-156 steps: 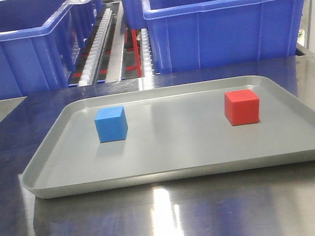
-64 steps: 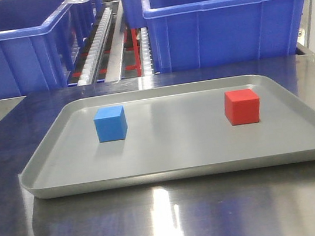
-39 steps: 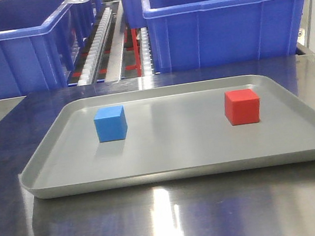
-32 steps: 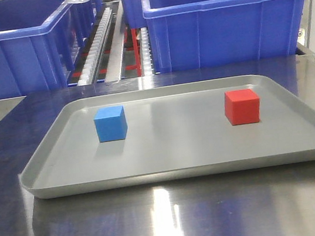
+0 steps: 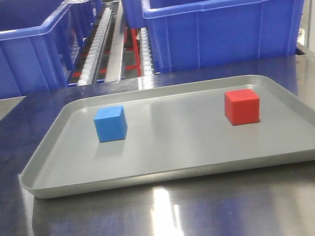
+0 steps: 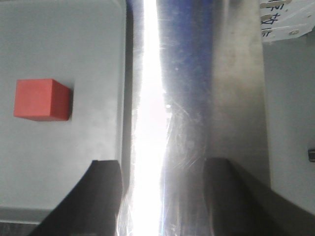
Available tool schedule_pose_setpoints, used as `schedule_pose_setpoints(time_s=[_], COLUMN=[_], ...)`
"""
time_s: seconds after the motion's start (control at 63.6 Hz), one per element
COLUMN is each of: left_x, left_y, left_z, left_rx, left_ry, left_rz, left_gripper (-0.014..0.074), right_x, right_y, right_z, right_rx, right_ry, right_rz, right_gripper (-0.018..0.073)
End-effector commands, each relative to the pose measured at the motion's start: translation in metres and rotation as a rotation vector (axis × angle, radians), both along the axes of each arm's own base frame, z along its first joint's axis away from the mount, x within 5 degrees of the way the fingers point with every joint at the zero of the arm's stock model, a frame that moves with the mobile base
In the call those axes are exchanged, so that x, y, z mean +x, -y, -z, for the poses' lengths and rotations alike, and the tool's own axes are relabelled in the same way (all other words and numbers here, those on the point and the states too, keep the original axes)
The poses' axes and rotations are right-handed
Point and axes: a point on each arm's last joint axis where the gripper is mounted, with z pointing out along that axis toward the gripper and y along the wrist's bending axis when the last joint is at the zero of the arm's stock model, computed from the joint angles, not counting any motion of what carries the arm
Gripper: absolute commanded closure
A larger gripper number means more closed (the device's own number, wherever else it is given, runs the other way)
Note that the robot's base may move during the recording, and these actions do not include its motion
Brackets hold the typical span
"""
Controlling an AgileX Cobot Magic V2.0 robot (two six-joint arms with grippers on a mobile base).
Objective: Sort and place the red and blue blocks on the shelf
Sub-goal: 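Lower the open right gripper over the red cube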
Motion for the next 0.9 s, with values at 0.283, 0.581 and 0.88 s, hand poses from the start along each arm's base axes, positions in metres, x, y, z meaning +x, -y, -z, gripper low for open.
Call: schedule_pose_setpoints(time_s=[0.283,0.581,0.88], left_x=[0.0,0.0,0.0], left_y=[0.002,0.002,0.002], left_z=[0.001,0.001,0.001], left_rx=[-0.011,-0.011,-0.011], left_ry=[0.073,0.073,0.073], left_rz=[0.021,0.021,0.021], left_gripper=[0.0472,0.0472,0.0472], right_x=[0.029,0.055,0.078], right_y=[-0.033,-0.063,-0.087], right_z=[-0.012,-0.009,-0.004], right_rx=[0.008,0.017,0.013], right_ry=[0.054,0.033,0.014], right_rz=[-0.112,-0.188,-0.236], right_gripper=[0.0078,0.0078,0.0078])
